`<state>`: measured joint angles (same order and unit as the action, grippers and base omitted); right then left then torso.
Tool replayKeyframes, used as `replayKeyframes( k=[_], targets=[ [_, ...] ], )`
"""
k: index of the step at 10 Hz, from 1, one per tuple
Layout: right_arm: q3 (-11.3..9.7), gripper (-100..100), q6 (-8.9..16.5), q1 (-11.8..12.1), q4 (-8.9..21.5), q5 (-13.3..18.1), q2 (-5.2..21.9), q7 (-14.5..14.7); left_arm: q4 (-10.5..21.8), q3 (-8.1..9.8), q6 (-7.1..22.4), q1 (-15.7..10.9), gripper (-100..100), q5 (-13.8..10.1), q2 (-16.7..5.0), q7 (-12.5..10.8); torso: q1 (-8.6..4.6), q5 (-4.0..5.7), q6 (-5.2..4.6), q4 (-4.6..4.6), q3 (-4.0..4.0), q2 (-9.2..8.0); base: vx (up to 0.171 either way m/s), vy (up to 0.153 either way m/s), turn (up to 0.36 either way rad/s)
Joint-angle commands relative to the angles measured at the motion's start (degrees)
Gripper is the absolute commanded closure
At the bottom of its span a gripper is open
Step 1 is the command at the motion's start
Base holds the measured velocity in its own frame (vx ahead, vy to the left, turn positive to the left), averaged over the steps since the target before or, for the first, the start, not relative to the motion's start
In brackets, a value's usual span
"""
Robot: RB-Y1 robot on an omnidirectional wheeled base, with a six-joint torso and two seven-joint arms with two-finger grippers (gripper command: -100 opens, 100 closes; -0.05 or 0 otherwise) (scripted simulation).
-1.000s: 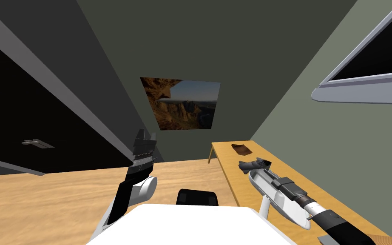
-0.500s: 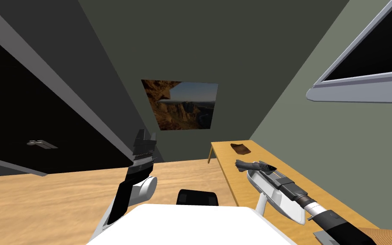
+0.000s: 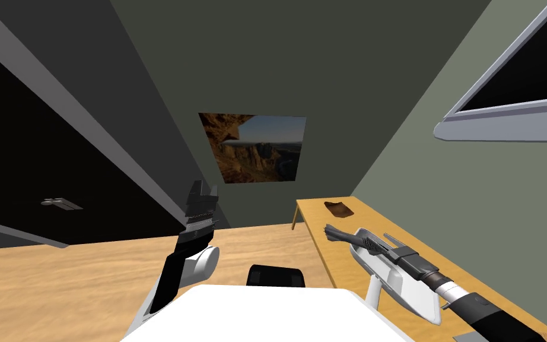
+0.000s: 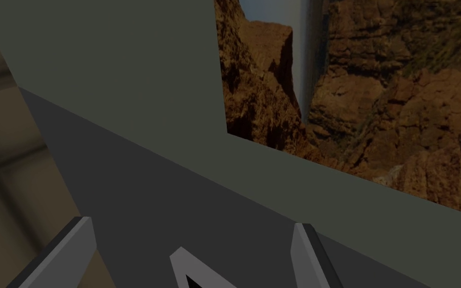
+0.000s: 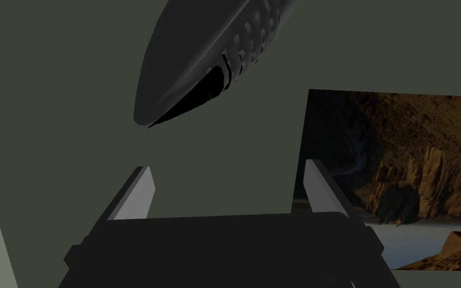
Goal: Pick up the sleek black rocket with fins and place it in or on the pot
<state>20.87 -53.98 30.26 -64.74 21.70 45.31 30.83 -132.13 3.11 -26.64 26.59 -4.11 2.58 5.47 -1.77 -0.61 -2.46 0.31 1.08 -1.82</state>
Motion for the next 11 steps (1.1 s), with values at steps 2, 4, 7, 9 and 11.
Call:
replayKeyframes(
  k=[2, 4, 7, 9, 11],
  targets=[
    [0.82, -100, 0.16, 1.75, -0.91, -0.3, 3.53, -2.97, 0.0, 0.0, 0.0, 0.0, 0, 0.0, 0.0, 0.0, 0.05, -0.01, 0.0, -0.01, -0.03, 0.06, 0.093, 0.103, 0.013],
    [1.52, -100, 0.31, 3.22, -1.74, -0.55, 6.51, -5.38, 0.0, 0.0, 0.0, 0.0, 0, 0.0, 0.0, 0.0, 0.0, 0.01, 0.01, -0.02, -0.04, 0.06, 0.071, 0.096, 0.015],
    [1.29, 0, 0.31, 2.77, -1.58, -0.46, 5.54, -4.61, 0.0, 0.01, 0.0, -0.01, 0, 0.0, -0.01, 0.0, -0.29, 0.08, -0.01, 0.03, 0.09, -0.17, 0.015, 0.018, 0.0],
    [1.29, 0, 0.31, 2.77, -1.58, -0.46, 5.54, -4.61, 0.0, 0.01, 0.0, -0.01, 0, 0.0, -0.01, 0.0, -0.36, 0.1, -0.01, 0.05, 0.14, -0.24, 0.0, 0.0, 0.0],
    [1.29, 0, 0.31, 2.77, -1.58, -0.46, 5.54, -4.61, 0.0, 0.01, 0.0, -0.01, 0, 0.0, -0.01, 0.0, -0.38, 0.1, -0.01, 0.06, 0.14, -0.25, 0.0, 0.0, 0.0]
  ],
)
